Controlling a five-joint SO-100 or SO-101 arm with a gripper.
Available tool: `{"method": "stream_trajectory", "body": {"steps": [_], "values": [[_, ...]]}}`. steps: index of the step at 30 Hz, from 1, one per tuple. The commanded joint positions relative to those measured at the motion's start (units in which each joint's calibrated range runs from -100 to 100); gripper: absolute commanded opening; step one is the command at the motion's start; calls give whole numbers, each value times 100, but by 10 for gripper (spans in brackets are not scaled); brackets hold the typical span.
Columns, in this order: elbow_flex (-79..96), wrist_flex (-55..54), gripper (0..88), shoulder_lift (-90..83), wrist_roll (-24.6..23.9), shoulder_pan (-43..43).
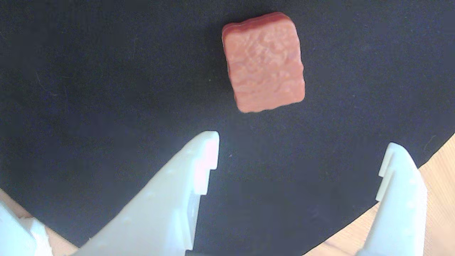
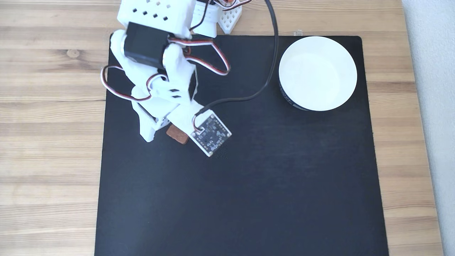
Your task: Pick up the toy and place it on the plate
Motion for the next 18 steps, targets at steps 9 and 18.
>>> {"method": "stream_trajectory", "body": {"steps": [9, 18], "values": [[-241, -330, 319, 512, -2, -236], [-241, -339, 319, 696, -12, -244]]}}
